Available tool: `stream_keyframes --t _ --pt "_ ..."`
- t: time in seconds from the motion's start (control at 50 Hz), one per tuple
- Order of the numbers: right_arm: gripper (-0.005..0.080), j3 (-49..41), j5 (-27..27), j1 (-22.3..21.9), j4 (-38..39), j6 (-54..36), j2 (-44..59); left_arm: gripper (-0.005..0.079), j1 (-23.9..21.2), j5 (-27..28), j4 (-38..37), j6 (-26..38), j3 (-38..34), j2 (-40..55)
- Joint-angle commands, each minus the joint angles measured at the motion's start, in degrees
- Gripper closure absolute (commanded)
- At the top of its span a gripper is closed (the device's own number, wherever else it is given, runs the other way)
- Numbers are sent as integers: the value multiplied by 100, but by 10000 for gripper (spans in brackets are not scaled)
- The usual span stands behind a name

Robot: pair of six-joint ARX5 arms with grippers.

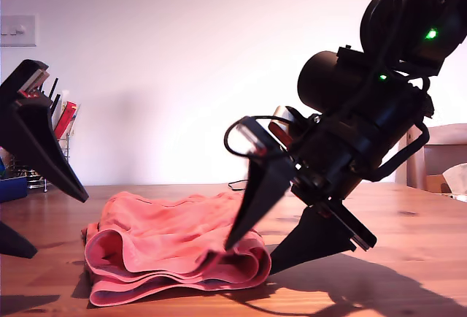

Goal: Fold the underwear in front of you. After folding it, place it to the left side.

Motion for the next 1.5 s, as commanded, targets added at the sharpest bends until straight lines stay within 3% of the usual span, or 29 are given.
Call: stream_keyframes --t 0.0,0.2,0.58,0.84,1.04,1.3,1.48 --pt "631 -105 186 81 50 4 337 181 -11 4 33 24 -15 66" --pt "767 -105 481 120 114 4 337 181 -15 -90 96 22 -15 66" --pt "765 -105 476 210 109 -105 337 147 -68 140 925 -516 -17 964" --pt "765 -105 474 227 111 -214 337 135 -367 120 1305 -835 -15 1384" --pt "765 -105 472 229 122 -256 337 135 -710 -304 1539 -1054 -15 1633" --pt "765 -105 374 229 114 -304 337 136 -1213 -293 2435 -1528 -15 2413" --pt "765 -105 369 229 87 -358 337 138 -1309 -208 2682 -1716 -13 2494"
